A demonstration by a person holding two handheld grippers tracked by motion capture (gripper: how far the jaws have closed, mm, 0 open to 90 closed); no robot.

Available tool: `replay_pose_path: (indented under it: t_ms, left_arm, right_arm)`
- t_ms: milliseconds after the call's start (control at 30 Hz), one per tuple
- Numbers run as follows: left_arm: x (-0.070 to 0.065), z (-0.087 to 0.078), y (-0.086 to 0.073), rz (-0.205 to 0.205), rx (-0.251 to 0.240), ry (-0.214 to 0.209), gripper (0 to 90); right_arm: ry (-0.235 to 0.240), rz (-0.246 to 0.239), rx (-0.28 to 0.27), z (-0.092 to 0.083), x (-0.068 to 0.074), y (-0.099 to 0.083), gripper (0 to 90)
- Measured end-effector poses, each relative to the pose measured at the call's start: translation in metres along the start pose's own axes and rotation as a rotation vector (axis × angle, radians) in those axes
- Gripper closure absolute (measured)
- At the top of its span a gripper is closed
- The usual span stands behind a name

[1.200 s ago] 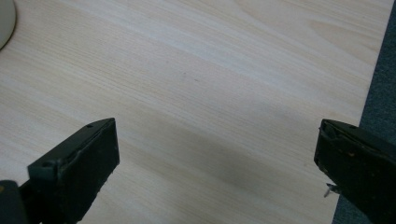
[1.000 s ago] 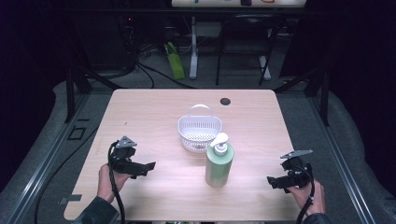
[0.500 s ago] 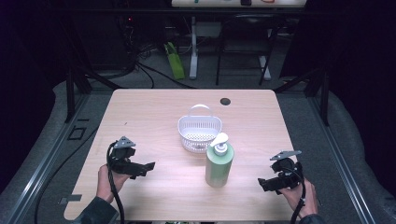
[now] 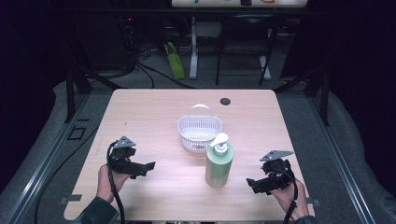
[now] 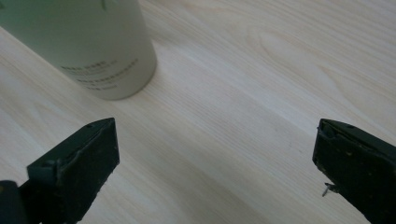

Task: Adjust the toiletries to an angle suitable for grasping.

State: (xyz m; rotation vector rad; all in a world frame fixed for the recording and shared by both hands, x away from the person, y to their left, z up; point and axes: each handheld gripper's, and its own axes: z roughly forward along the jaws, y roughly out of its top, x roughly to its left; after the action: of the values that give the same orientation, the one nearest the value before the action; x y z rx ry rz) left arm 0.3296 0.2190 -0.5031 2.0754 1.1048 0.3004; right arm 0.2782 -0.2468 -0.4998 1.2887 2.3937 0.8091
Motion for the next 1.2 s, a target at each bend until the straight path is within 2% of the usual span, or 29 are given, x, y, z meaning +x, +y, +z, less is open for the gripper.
replay_pose_path:
  t_ms: [300, 1200]
  left_arm:
    - [0.0, -0.001, 0.0, -0.002, -0.001, -0.002, 0.0]
    - [-0.001, 0.0, 0.0, -0.001, -0.002, 0.001, 0.0]
  right_arm:
    - [0.044, -0.056, -0.037, -0.002, 0.02, 0.014, 0.0]
    - [0.136, -0.108, -0.126, -0.006, 0.053, 0.039, 0.0]
